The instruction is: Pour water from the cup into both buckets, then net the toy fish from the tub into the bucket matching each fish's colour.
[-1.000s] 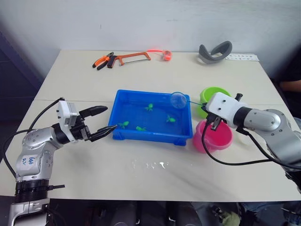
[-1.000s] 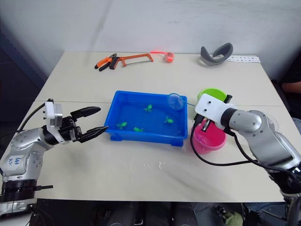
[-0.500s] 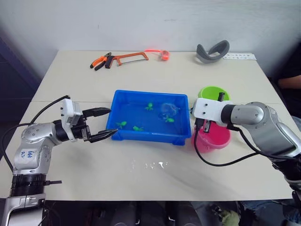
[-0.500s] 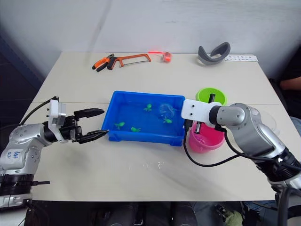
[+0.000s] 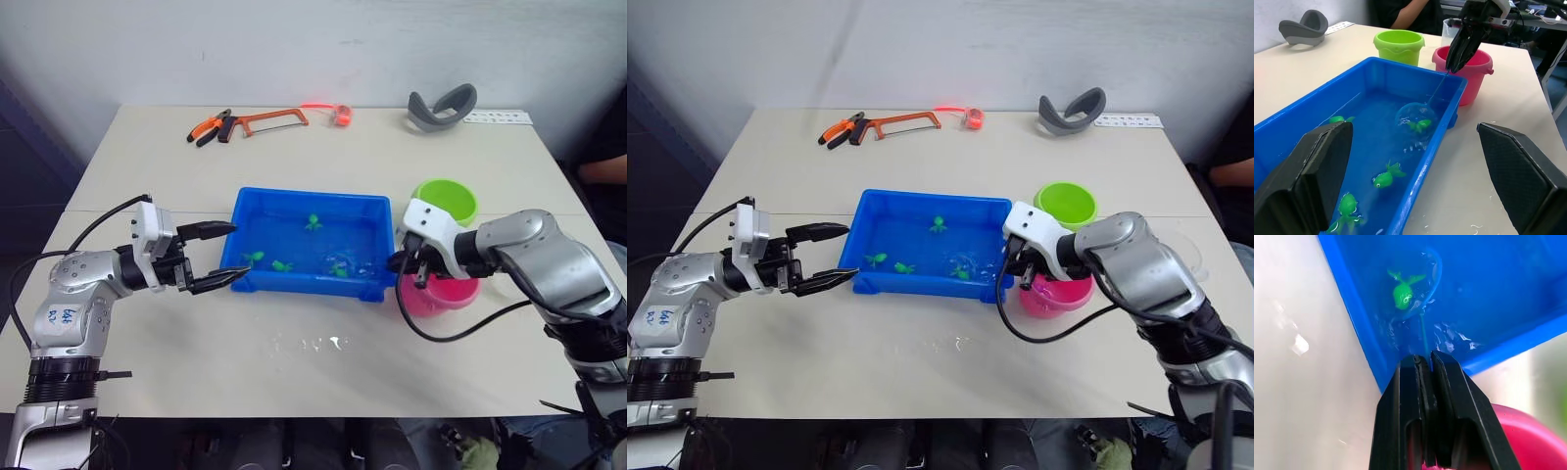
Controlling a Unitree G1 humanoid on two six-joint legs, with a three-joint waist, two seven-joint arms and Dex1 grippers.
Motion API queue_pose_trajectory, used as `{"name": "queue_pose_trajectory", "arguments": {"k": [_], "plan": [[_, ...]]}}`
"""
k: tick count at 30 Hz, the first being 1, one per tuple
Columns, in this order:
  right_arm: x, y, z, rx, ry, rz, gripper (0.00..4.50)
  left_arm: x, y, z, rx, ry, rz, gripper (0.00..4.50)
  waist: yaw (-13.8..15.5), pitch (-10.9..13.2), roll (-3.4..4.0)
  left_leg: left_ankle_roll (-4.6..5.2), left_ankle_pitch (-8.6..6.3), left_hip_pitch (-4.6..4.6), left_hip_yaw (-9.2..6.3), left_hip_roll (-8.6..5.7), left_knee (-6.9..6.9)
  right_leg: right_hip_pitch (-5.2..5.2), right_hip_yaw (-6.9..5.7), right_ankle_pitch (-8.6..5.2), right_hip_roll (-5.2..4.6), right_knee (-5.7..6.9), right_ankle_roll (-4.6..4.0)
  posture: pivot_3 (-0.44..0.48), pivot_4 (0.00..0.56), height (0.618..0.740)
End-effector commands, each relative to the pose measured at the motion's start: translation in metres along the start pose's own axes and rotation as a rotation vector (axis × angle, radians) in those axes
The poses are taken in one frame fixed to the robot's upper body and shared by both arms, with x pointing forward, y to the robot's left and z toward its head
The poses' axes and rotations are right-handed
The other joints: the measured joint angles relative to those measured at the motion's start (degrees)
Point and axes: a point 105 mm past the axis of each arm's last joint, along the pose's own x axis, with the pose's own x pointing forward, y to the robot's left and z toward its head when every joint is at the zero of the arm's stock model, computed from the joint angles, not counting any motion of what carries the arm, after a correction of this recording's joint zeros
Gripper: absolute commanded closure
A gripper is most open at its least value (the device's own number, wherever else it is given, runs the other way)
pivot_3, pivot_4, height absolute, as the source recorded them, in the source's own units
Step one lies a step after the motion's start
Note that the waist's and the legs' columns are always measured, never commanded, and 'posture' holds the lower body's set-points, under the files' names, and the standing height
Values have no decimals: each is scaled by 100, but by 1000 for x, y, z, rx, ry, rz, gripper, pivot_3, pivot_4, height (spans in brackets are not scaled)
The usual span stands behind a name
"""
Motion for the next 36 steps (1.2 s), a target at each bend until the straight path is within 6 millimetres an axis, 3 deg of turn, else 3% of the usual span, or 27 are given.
{"name": "queue_pose_trajectory", "arguments": {"k": [1, 11, 17, 21, 29, 36], "plan": [[-16, -1, 13, 135, -77, 33, 4500, 2, 3, 4, 29, -18, 8, 79, 0, 0, 0, 0, 0, 0, 0, 0, 0, 0, 0, 0, 0, 0, 0, 0, 150, 740], [-47, -3, 24, 412, -171, 85, 4500, 16, 3, 2, 31, -62, -15, 79, -5, 0, 0, -1, 0, -1, 0, -1, -1, -2, 0, 0, 1, 2, 0, 0, 150, 740], [-72, -4, 28, 415, -267, 73, 4500, 28, 1, 8, -4, -123, -20, 79, 1, 0, 0, 0, 0, -2, 0, -2, -2, -3, 2, 0, 1, 1, 0, 0, 150, 740], [-93, -7, 29, 416, -324, 32, 4500, 41, 1, 24, -33, -206, -22, 79, 19, 0, 0, 0, 0, -4, -1, -3, -2, -2, 3, 0, -1, 1, 1, 0, 150, 740], [-147, -35, 19, 466, -391, -232, 4500, 78, 0, 42, -29, -218, -31, 79, 39, 0, 0, 0, 0, -3, 3, -4, -2, 0, 6, 0, 1, 0, 1, 0, 150, 740], [-154, -67, -4, 502, -371, -444, 4500, 98, 1, 44, -25, -215, -46, 79, 32, 0, 0, 1, 0, -2, 8, -2, -2, -1, 10, 1, 8, 1, 1, 0, 150, 740]]}}
